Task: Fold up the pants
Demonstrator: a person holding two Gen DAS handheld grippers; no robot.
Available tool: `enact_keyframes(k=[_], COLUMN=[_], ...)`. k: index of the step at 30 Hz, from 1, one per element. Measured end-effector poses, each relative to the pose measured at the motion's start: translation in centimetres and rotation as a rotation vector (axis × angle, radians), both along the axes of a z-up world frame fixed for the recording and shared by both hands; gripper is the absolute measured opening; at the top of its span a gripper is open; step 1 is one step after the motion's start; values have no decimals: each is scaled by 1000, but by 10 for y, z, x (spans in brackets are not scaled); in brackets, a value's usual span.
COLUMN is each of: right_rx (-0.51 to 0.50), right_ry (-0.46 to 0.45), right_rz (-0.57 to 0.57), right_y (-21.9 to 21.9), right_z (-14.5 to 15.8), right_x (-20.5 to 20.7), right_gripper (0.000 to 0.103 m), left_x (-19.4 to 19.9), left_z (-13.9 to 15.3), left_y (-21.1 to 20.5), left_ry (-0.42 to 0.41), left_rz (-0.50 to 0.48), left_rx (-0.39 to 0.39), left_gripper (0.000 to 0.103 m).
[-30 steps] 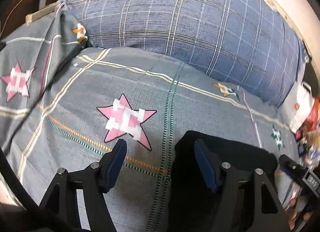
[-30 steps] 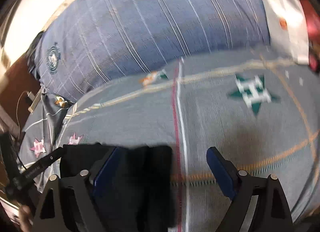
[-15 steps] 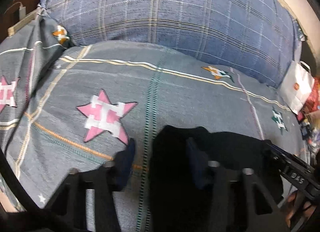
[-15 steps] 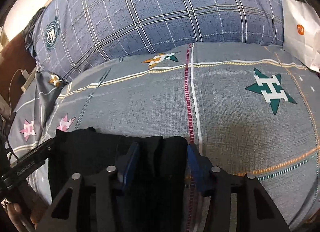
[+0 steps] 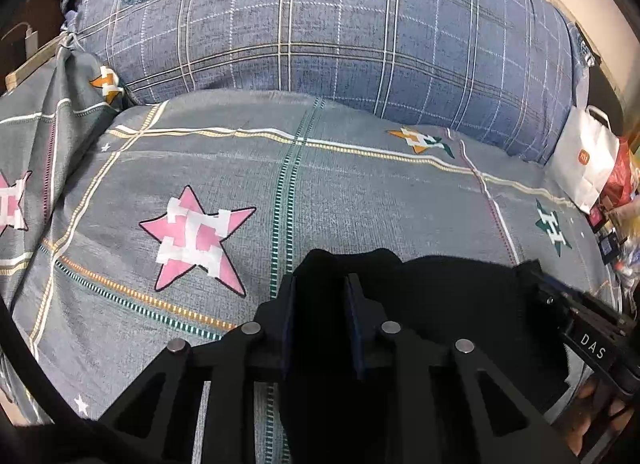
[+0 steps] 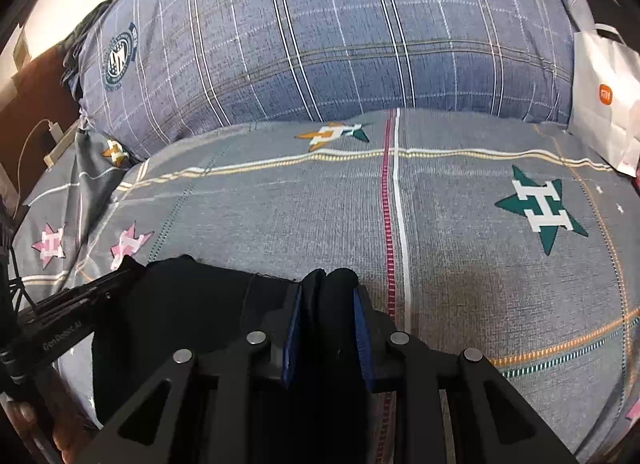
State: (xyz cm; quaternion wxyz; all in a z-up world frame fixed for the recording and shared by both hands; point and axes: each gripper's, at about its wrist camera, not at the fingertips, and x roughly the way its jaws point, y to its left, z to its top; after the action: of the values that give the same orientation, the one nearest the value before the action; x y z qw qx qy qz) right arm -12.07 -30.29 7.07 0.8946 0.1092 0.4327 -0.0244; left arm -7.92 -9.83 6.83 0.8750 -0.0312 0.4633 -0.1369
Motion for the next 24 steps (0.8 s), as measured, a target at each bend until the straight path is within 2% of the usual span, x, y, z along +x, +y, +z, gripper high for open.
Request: enact_keyframes(k=[2,4,6,8,9,13,14,15,16,18,19,21,22,24], right_rx=[50,114,175,232,239,189,175,177,176,165,146,133,161,254], right_ry=[-1,10,8,-4,-10,-11,5,15,28,28,11,-13,0,38], right_rz=[-13,-31,-38,-37,-38,-31,-33,-24,-17,-22,-30,-53,-55,-63], right_y=[-5,-14,-22,-27,-28,-19,-17,-16,-14,-13,-12,-16,-20,-28], right_z=[-1,-2,-1,1,2,3,-1,-4,-7,-4,2,4,0,-15], right_x=[-3,-5,-8,-18,-22,-33,-31,-29,-27,-30,-34,-39,-38,-34], right_gripper=[32,34,38,68,69,69,66,59,36,33,32,32,33,34], left_x=[0,1,-3,-11,-15,-16,-16,-17,-20,-27,-28,-25,-22,-22], left_z=[2,5,10,13,12,0,-2,-3,-2,6,5,-4,-8,-7], left_y=[5,14,23,27,30,24,21,17,16,13,9,5,6,10], left_ry=[15,27,38,34,32,72,77,79,79,29,17,37,58,75], left_rz=[16,40,39,34,40,8,0,-14,-19,-34,-45,-30,-22,-7], left_rx=[-19,-44,-76,-85,-88,-108,-107,-119,-132,-131,-102,-59,-63,-88], left_gripper=[49,57,58,66,66,66,63,56,47,48,48,53,57,58])
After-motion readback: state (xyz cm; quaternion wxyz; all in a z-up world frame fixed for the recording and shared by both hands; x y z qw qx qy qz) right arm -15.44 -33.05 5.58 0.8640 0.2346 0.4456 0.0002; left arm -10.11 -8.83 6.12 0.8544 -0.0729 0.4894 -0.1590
